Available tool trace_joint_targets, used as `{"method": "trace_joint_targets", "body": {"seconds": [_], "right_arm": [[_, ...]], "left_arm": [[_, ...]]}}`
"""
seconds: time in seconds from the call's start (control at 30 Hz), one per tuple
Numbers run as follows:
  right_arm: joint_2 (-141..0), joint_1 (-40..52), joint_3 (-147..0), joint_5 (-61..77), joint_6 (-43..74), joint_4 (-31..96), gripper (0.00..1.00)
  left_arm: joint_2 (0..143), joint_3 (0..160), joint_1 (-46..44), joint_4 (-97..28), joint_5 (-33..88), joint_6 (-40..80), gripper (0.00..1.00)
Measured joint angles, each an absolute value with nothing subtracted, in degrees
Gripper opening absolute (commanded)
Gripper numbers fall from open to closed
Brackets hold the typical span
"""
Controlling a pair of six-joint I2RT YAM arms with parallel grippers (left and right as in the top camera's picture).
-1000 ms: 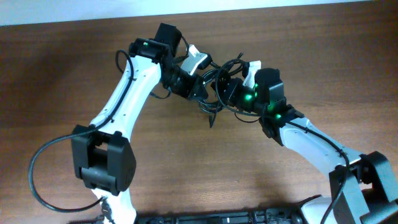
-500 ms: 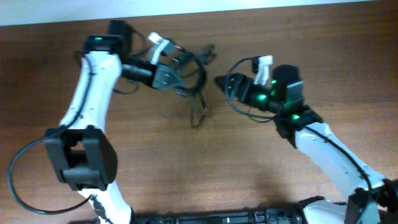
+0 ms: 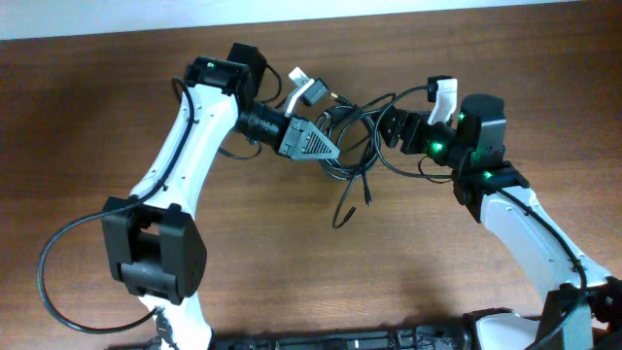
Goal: Untangle cables
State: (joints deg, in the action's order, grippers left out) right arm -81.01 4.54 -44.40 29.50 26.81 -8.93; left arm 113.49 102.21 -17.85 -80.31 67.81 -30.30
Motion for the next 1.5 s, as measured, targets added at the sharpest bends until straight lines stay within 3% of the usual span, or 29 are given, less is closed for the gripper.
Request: {"method": "trace_joint_targets", "body": {"seconds": [0.17, 0.23, 0.33, 0.37, 0.47, 0.53, 0.67, 0.8, 0.9, 1.0, 1.17, 1.27, 1.3, 1.33, 1.37, 1.4, 1.43, 1.5], "right_arm": [[-81.1, 4.6, -44.4, 26.8, 26.6, -9.4, 0.77], [-81.1, 4.1, -44.6, 19.8, 26.3, -4.8, 0.77], [-81.1, -3.3, -44.6, 13.6, 25.9, -2.0, 0.77], [-81.1, -8.9, -44.6, 12.8, 25.8, -1.8, 0.82], [-81.1, -13.4, -44.6, 11.8, 25.9, -0.2, 0.92], [-81.2, -14.6, -44.6, 12.1, 26.3, 1.8, 1.00], [-81.3, -14.9, -44.6, 13.0, 26.6, 6.9, 0.99], [-81.3, -14.9, -44.6, 32.0, 26.5, 14.0, 0.99], [-81.3, -14.0, -44.6, 44.3, 26.6, 14.6, 0.99], [-81.3, -7.3, -44.6, 53.7, 31.6, 13.4, 0.99], [-81.3, 5.7, -44.4, 44.3, 52.5, 1.5, 0.99], [-81.6, 7.6, -44.5, 35.5, 63.9, 1.0, 0.99], [-82.4, 7.6, -44.5, 33.5, 67.7, 1.0, 0.96], [-83.4, 7.6, -44.5, 31.9, 70.9, 1.0, 0.79], [-85.1, 7.6, -44.5, 30.7, 74.7, 0.1, 0.47], [-87.2, 7.6, -44.5, 30.1, 77.6, -1.5, 0.09], [-88.2, 7.6, -44.4, 30.2, 78.5, -2.8, 0.04], [-89.6, 7.8, -44.4, 32.2, 79.0, -6.2, 0.04]], "left_arm": [[113.5, 102.2, -18.3, -84.4, 73.0, -34.8, 0.00], [113.5, 102.2, -18.3, -86.5, 74.0, -36.3, 0.00], [113.4, 102.2, -18.4, -92.9, 73.7, -40.9, 0.00], [113.4, 102.2, -18.1, -93.2, 73.5, -42.1, 0.00], [113.4, 102.2, -17.2, -93.2, 70.3, -43.8, 0.00], [113.4, 102.2, -17.1, -91.9, 67.2, -44.1, 0.00], [113.3, 102.2, -17.1, -86.6, 58.4, -41.8, 0.00], [113.2, 102.2, -17.1, -75.3, 46.6, -28.0, 0.00], [113.2, 102.2, -17.1, -72.8, 42.8, -22.6, 0.00], [113.2, 102.2, -17.1, -72.7, 41.6, -20.7, 0.00], [113.2, 102.2, -23.9, -72.8, 39.5, -19.9, 0.00], [113.2, 102.2, -27.4, -73.2, 37.5, -19.9, 0.00], [113.2, 102.2, -27.8, -73.2, 37.2, -19.9, 0.00], [113.2, 102.2, -27.8, -73.2, 37.0, -19.4, 0.00], [113.2, 102.2, -27.8, -73.2, 36.6, -19.0, 0.00], [113.2, 102.2, -27.8, -73.2, 36.4, -18.2, 0.00], [113.2, 102.2, -27.8, -73.2, 35.9, -17.9, 0.01], [113.2, 102.2, -27.8, -73.2, 34.9, -17.7, 0.00]]}}
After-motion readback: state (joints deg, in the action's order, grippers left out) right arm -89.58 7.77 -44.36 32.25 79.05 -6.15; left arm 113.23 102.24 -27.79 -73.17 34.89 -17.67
